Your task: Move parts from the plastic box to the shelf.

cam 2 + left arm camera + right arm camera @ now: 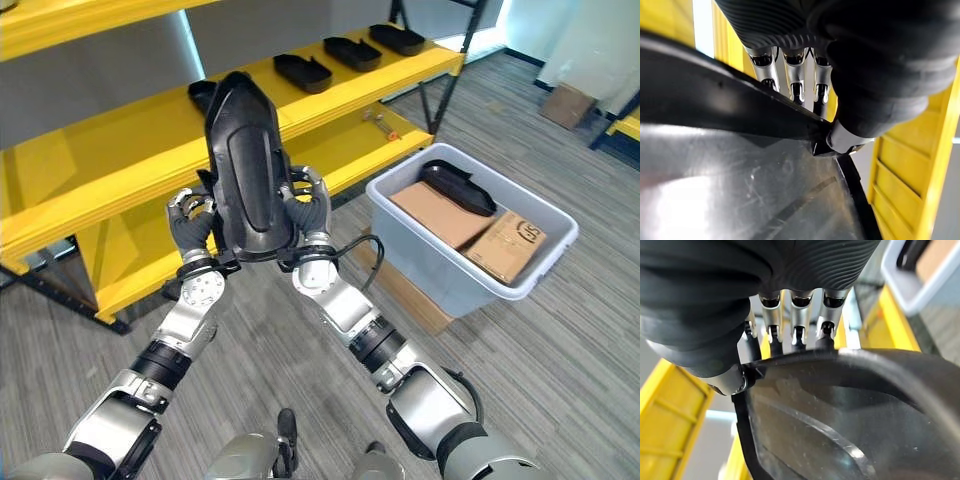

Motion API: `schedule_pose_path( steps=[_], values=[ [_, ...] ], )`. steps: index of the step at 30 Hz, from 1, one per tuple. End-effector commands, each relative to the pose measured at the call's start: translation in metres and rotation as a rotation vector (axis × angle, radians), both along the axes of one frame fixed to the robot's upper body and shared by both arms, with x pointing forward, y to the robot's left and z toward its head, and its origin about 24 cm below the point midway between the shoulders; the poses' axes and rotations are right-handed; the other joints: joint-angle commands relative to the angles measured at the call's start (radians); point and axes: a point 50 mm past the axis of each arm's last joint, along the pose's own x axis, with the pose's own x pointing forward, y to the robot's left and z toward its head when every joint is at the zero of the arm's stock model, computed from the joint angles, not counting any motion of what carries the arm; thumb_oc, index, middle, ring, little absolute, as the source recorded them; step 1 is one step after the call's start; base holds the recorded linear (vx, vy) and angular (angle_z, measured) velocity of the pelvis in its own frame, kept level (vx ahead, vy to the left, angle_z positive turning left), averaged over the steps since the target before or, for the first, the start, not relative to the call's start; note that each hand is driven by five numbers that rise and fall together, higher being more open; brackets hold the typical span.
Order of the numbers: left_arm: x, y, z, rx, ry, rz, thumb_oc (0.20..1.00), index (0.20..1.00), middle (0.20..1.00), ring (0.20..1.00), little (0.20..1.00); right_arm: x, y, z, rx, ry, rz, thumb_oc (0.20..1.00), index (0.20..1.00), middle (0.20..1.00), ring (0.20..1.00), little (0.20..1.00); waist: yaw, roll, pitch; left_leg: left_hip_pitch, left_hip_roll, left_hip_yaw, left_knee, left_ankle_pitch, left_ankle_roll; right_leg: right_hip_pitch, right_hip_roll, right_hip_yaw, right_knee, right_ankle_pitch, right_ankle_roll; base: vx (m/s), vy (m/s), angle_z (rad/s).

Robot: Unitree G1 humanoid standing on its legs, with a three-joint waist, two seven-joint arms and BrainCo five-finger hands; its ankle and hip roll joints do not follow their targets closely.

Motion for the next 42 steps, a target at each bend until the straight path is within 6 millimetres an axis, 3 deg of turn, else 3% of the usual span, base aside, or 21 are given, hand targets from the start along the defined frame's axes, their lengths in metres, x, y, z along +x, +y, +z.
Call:
schedule_pose_path(
  steps=[1, 4, 12, 15, 17, 18, 19, 20, 26, 32, 34, 38, 39, 41, 42],
  values=[
    [0.002, -0.029, 0.006, 0.026, -0.017, -0.121, 0.2, 0.2, 0.2, 0.2, 0.2, -0.021, 0.032, 0.043, 0.2, -0.165, 0.237, 0.2, 0.2, 0.2, 0.2, 0.2, -0.031, -0.03, -0.065, 0.107, -0.001, -0.008, -0.098, -0.026, -0.082, -0.015, 0.103, 0.02, -0.058, 0.032, -0.023, 0.25, 0.094, 0.45],
    [-0.008, -0.027, -0.006, 0.033, 0.016, -0.13, 0.2, 0.2, 0.2, 0.2, 0.2, -0.023, 0.022, 0.027, 0.196, -0.141, 0.228, 0.2, 0.2, 0.2, 0.2, 0.2, -0.031, -0.038, -0.079, 0.085, -0.028, -0.041, -0.068, -0.044, -0.071, 0.016, 0.111, 0.069, -0.098, 0.038, -0.03, 0.22, 0.036, 0.61],
    [-0.011, -0.012, -0.013, 0.024, 0.052, -0.094, 0.2, 0.2, 0.2, 0.2, 0.2, -0.026, 0.032, 0.016, 0.178, -0.103, 0.27, 0.2, 0.2, 0.2, 0.2, 0.2, -0.002, -0.034, -0.1, 0.088, -0.062, -0.052, -0.026, -0.085, -0.059, 0.032, 0.106, 0.029, -0.091, 0.017, -0.039, 0.14, -0.012, 0.3],
    [-0.013, -0.008, -0.016, 0.008, 0.061, -0.087, 0.2, 0.2, 0.2, 0.2, 0.2, -0.026, 0.036, 0.017, 0.169, -0.093, 0.287, 0.2, 0.2, 0.2, 0.2, 0.2, 0.001, -0.036, -0.098, 0.087, -0.061, -0.004, 0.021, -0.108, -0.067, 0.048, 0.097, -0.001, -0.115, 0.025, -0.041, 0.1, 0.004, 0.21],
    [-0.011, -0.01, -0.016, 0.002, 0.062, -0.094, 0.2, 0.2, 0.2, 0.2, 0.2, -0.025, 0.037, 0.018, 0.165, -0.092, 0.28, 0.2, 0.2, 0.2, 0.2, 0.2, -0.009, -0.04, -0.091, 0.083, -0.031, 0.065, 0.054, -0.116, -0.075, 0.05, 0.083, -0.033, -0.115, 0.029, -0.04, 0.03, 0.013, 0.51],
    [-0.01, -0.014, -0.016, 0.001, 0.06, -0.112, 0.2, 0.2, 0.2, 0.2, 0.2, -0.024, 0.036, 0.02, 0.159, -0.095, 0.264, 0.2, 0.2, 0.2, 0.2, 0.2, -0.027, -0.045, -0.087, 0.092, 0.02, 0.16, 0.074, -0.118, -0.083, 0.053, 0.072, -0.069, -0.114, 0.028, -0.042, 0.06, 0.032, 0.81],
    [-0.009, -0.015, -0.016, 0.0, 0.06, -0.116, 0.2, 0.2, 0.2, 0.2, 0.2, -0.023, 0.036, 0.02, 0.157, -0.096, 0.26, 0.2, 0.2, 0.2, 0.2, 0.2, -0.032, -0.045, -0.087, 0.101, 0.033, 0.173, 0.079, -0.132, -0.092, 0.063, 0.07, -0.074, -0.116, 0.019, -0.036, 0.04, 0.053, 1.12],
    [-0.009, -0.018, -0.017, -0.005, 0.056, -0.123, 0.2, 0.2, 0.2, 0.2, 0.2, -0.023, 0.036, 0.023, 0.15, -0.101, 0.256, 0.2, 0.2, 0.2, 0.2, 0.2, -0.045, -0.049, -0.08, 0.101, 0.074, 0.227, 0.1, -0.126, -0.103, 0.066, 0.059, -0.096, -0.114, 0.02, -0.038, 0.04, 0.061, 0.92],
    [-0.011, -0.014, -0.02, -0.014, 0.046, -0.115, 0.2, 0.2, 0.2, 0.2, 0.2, -0.021, 0.039, 0.028, 0.141, -0.114, 0.262, 0.2, 0.2, 0.2, 0.2, 0.2, -0.029, -0.047, -0.066, 0.108, 0.132, 0.211, 0.108, -0.114, -0.119, 0.058, 0.039, -0.137, -0.072, 0.002, -0.051, 0.02, 0.072, 0.55],
    [-0.014, -0.017, -0.025, -0.028, 0.064, -0.122, 0.2, 0.2, 0.2, 0.2, 0.2, -0.021, 0.045, 0.028, 0.117, -0.095, 0.257, 0.2, 0.2, 0.2, 0.2, 0.2, -0.02, -0.033, -0.078, 0.126, 0.264, 0.185, 0.044, 0.042, -0.181, 0.07, 0.015, -0.165, -0.022, -0.036, -0.062, 0.11, 0.207, 0.09],
    [-0.015, -0.021, -0.027, -0.036, 0.075, -0.146, 0.2, 0.2, 0.2, 0.2, 0.2, -0.022, 0.046, 0.025, 0.111, -0.085, 0.238, 0.2, 0.2, 0.2, 0.2, 0.2, -0.025, -0.026, -0.076, 0.125, 0.309, 0.198, 0.014, 0.116, -0.203, 0.076, 0.007, -0.183, 0.004, -0.051, -0.063, 0.16, 0.32, 0.18],
    [-0.015, -0.029, -0.029, -0.038, 0.078, -0.172, 0.2, 0.2, 0.2, 0.2, 0.2, -0.024, 0.045, 0.023, 0.105, -0.087, 0.219, 0.2, 0.2, 0.2, 0.2, 0.2, -0.034, -0.019, -0.069, 0.113, 0.326, 0.213, -0.013, 0.163, -0.212, 0.087, -0.003, -0.198, 0.033, -0.067, -0.061, 0.14, 0.264, 0.22],
    [-0.015, -0.029, -0.029, -0.036, 0.08, -0.172, 0.2, 0.2, 0.2, 0.2, 0.2, -0.024, 0.045, 0.022, 0.103, -0.086, 0.221, 0.2, 0.2, 0.2, 0.2, 0.2, -0.03, -0.015, -0.065, 0.103, 0.314, 0.196, -0.011, 0.143, -0.202, 0.083, -0.008, -0.193, 0.065, -0.086, -0.062, 0.18, 0.369, 0.67],
    [-0.013, -0.029, -0.03, -0.024, 0.085, -0.173, 0.2, 0.2, 0.2, 0.2, 0.2, -0.022, 0.046, 0.021, 0.102, -0.084, 0.223, 0.2, 0.2, 0.2, 0.2, 0.2, -0.017, -0.014, -0.06, 0.103, 0.261, 0.153, 0.004, 0.049, -0.164, 0.068, -0.032, -0.177, 0.139, -0.12, -0.058, 0.22, 0.472, 0.38],
    [-0.012, -0.03, -0.03, -0.024, 0.083, -0.178, 0.2, 0.2, 0.2, 0.2, 0.2, -0.022, 0.047, 0.021, 0.101, -0.085, 0.219, 0.2, 0.2, 0.2, 0.2, 0.2, -0.018, -0.013, -0.06, 0.109, 0.251, 0.156, 0.003, 0.037, -0.158, 0.066, -0.033, -0.178, 0.146, -0.123, -0.056, 0.17, 0.357, 0.06]
  ],
)
